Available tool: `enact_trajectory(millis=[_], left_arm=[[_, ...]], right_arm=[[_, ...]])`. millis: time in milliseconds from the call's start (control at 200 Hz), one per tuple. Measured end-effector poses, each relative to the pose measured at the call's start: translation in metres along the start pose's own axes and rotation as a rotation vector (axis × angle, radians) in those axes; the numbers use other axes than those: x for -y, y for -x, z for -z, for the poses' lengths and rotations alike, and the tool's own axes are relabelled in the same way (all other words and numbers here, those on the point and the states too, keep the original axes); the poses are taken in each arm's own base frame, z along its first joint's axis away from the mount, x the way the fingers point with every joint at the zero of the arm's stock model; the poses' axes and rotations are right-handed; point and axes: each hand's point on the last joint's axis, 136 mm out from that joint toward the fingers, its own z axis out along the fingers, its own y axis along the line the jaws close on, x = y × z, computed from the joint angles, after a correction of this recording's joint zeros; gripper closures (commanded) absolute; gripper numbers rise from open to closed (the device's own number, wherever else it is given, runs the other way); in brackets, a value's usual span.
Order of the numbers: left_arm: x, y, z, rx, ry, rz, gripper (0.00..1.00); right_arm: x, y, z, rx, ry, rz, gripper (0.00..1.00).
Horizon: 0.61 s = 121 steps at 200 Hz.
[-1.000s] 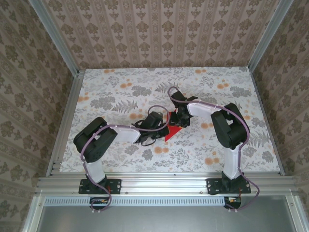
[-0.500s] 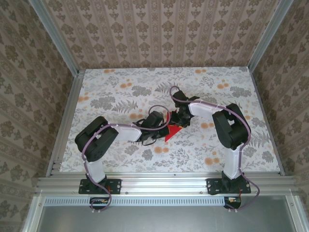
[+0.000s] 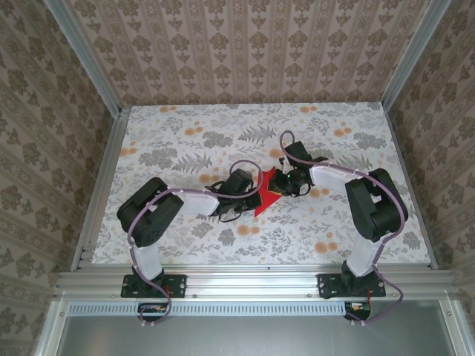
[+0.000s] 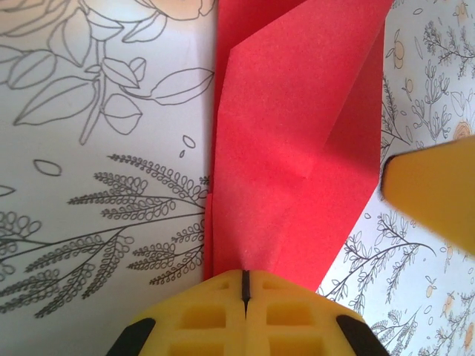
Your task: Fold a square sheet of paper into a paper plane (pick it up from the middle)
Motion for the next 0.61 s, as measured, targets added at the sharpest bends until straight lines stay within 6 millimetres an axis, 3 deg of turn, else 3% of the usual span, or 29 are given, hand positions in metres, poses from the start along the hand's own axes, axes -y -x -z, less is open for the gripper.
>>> enact_trajectory(millis=[160,390,605], left_arm=[[0.002,0.000,-0.001,-0.007,-0.002,0.000,1.00],[0.002,0.000,-0.001,-0.010,0.001,0.000,1.00],[0.002,0.000,-0.001,-0.011,0.002,0.000,1.00]], right_arm=[[-0.006,-0.016,-0.012,-0.049,0.057,0.017,0.92],[-0.003,-0.020,-0.030,-0.085,0.082,0.013,0.95],[-0.003,-0.015,-0.030,-0.089,0.092,0.001,0.95]])
